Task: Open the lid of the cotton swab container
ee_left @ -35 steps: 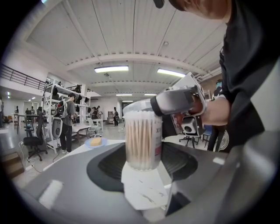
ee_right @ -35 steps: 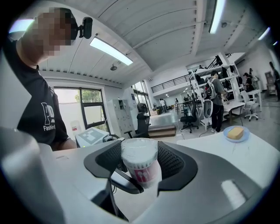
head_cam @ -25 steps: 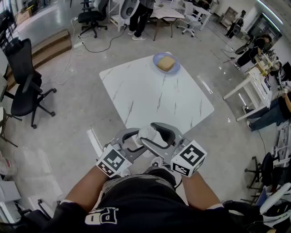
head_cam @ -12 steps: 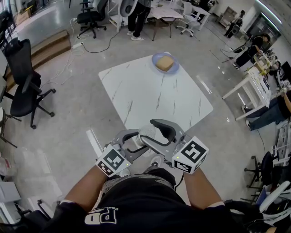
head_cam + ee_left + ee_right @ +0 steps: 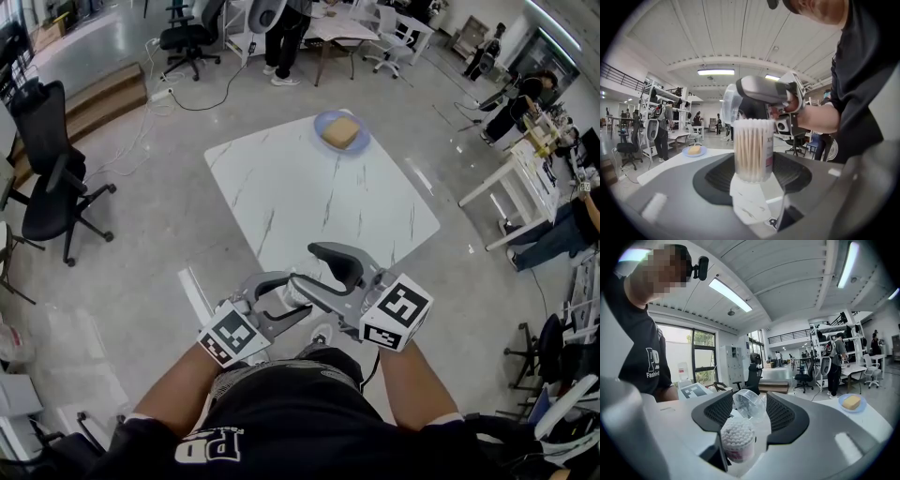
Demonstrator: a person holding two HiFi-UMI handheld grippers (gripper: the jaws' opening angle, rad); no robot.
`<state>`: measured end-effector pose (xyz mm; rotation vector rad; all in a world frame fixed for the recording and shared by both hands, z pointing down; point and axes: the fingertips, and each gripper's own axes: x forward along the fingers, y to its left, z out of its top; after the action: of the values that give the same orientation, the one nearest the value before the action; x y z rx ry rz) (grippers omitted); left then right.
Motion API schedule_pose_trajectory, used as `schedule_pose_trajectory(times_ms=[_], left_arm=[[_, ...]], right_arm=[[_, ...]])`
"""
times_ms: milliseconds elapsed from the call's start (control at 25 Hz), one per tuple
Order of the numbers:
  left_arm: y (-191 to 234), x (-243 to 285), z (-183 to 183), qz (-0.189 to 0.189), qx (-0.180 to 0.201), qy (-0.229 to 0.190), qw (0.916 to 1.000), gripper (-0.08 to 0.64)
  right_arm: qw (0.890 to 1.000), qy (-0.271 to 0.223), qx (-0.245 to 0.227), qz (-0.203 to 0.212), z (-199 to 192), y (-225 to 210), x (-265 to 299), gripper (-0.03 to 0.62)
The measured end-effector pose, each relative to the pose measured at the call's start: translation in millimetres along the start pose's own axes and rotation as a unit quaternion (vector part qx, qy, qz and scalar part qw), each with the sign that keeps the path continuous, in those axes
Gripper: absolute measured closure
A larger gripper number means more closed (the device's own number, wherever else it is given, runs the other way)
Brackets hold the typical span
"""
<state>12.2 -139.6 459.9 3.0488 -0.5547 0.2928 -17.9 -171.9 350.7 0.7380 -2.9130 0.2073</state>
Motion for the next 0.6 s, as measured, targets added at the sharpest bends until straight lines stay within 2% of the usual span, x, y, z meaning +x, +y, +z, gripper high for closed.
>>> schedule_pose_trajectory(times_ms=[200, 280, 600], left_arm=[[-4, -1, 2, -0.013, 0.005, -0.002, 0.9999, 0.259], [-4, -2, 2, -0.013, 0.005, -0.004, 0.9999, 0.259], [-6, -4, 5, -0.018, 0.011, -0.006, 0.9998, 0.259]], right_arm=[[1.000, 0.000, 0.002, -0.001, 3, -5, 3, 0.393], [1.000, -0.002, 0.001, -0.008, 3, -8, 2, 0.474], [1.000, 0.002, 0.004, -0.015, 3, -14, 4, 0.500]])
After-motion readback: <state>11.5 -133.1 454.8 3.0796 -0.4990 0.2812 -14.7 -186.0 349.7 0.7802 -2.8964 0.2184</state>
